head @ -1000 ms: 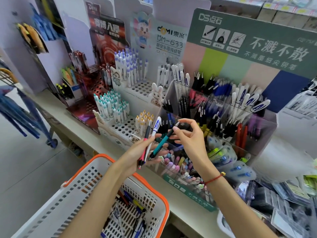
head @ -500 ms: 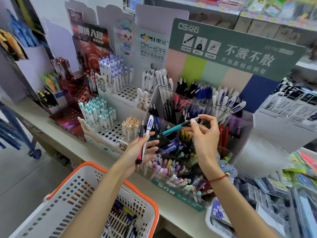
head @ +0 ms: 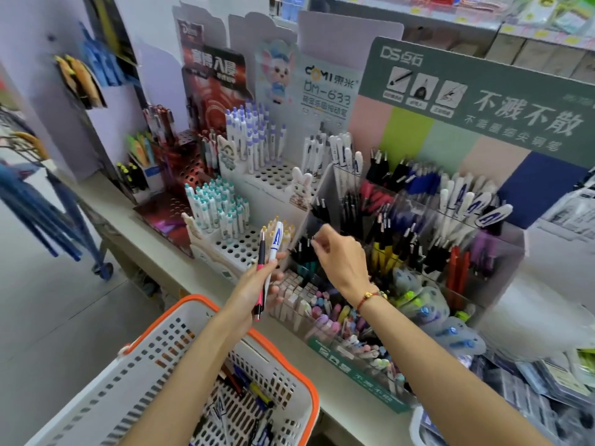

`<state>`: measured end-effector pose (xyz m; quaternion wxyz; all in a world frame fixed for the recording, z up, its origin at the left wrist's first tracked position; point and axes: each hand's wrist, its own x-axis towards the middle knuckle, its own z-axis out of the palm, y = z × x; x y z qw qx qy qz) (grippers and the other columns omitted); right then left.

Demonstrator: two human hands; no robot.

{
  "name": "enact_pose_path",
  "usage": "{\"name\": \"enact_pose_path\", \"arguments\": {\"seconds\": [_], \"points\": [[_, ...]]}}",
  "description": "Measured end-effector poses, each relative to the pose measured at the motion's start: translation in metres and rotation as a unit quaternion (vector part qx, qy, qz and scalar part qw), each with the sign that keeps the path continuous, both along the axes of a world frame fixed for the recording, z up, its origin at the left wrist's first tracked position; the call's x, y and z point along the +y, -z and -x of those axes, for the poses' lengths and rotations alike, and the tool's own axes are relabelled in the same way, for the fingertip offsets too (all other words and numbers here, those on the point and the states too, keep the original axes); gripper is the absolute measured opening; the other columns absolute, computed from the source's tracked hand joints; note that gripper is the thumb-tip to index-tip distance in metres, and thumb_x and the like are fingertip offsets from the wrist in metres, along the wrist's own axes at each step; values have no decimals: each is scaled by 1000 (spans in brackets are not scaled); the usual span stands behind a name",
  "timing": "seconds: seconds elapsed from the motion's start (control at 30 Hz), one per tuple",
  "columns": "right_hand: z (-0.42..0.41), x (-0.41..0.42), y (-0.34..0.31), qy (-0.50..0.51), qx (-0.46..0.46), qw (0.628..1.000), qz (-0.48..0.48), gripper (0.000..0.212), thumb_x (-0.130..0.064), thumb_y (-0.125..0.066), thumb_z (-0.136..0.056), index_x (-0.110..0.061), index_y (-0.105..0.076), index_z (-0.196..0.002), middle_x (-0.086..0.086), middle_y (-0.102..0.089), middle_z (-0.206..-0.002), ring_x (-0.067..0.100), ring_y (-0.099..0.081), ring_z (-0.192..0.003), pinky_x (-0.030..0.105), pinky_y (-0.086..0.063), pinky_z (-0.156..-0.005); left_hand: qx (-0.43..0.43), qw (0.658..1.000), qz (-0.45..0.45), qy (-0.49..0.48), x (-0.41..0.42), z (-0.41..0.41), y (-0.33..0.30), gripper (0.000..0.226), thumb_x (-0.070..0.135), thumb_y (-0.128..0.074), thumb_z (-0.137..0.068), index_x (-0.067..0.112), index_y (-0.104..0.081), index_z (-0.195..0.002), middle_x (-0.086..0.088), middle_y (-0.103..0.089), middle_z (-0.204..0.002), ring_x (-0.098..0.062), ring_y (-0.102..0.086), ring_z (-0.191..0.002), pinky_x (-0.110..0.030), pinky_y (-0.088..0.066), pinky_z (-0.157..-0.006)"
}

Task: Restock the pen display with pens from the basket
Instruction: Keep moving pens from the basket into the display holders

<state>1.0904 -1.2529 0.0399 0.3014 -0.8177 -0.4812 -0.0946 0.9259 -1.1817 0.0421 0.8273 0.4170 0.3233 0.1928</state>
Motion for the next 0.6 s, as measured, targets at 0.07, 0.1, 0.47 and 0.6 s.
{"name": "enact_pose_path", "arguments": {"seconds": [0.07,0.1,0.47,0.6], "points": [[0,3,5,16,-22,999,37,14,-27,-64,-92,-14,-67,-93,7,-72,-83,31,-68,-78,33,-48,-58,11,1000,-8,13,2,8,-1,23,25,-49,-101,20,-63,-120,5,-51,-65,-4,-46,-48,-19,-47,-45],[1,5,4,25,-30,998,45,14,-28,-64,-92,-16,-70,-94,5,-72,-86,29,-68,-80,32,-45,-58,13,1000,-10,23,3,12,-1,24,25,-48,-101,21,-62,-120,6,-50,-65,-4,-45,-48,-19,-46,-45],[34,-11,-48,-36,391,918,-58,17,-32,-54,-99,-23,-63,-110,-4,-68,-96,10,-66,-81,21,-46,-64,-23,989,13,144,-7,-5,-13,29,17,-41,-101,18,-58,-123,8,-36,-59,-2,-28,-42,-13,-19,-36],[17,-48,-61,0,401,902,-161,4,-22,-60,-96,-25,-62,-98,-3,-70,-96,10,-67,-88,20,-53,-72,-11,980,-57,190,-25,-28,-22,31,12,-46,-99,11,-57,-128,7,-54,-66,-1,-43,-49,-12,-27,-39]]}}
